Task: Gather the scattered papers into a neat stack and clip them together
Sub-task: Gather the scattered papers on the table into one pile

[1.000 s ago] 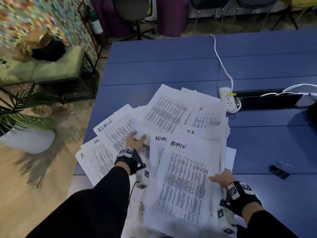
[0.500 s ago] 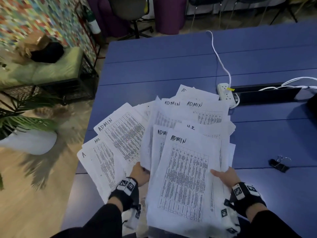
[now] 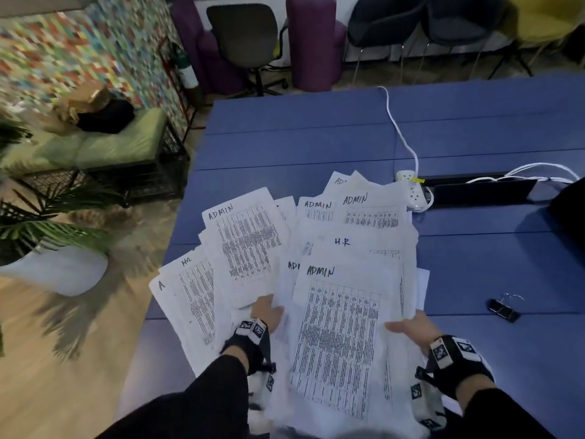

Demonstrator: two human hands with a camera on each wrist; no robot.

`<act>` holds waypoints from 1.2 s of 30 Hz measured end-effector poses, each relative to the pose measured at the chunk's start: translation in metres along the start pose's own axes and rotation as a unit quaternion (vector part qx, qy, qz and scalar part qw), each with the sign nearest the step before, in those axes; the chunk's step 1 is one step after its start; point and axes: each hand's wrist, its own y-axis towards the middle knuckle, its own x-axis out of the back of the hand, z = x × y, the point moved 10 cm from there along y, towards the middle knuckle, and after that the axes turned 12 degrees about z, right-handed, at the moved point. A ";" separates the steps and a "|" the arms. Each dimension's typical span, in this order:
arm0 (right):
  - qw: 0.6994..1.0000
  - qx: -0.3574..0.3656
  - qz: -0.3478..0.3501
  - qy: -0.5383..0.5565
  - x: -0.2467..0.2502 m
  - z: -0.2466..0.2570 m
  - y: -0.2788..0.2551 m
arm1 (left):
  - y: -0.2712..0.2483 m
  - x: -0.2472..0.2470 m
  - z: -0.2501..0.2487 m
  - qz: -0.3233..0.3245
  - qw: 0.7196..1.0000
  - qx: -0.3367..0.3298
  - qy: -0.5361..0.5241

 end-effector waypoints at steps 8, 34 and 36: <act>0.998 0.029 -0.047 -0.006 0.000 -0.003 -0.015 | -0.020 -0.012 -0.005 -0.019 0.999 -0.025 0.012; 0.986 0.107 -0.126 -0.001 0.039 -0.024 0.034 | -0.029 0.094 0.053 -0.163 0.982 0.076 -0.057; 0.984 0.108 -0.137 0.038 0.045 -0.028 0.034 | -0.036 0.090 0.051 -0.155 0.984 0.092 -0.012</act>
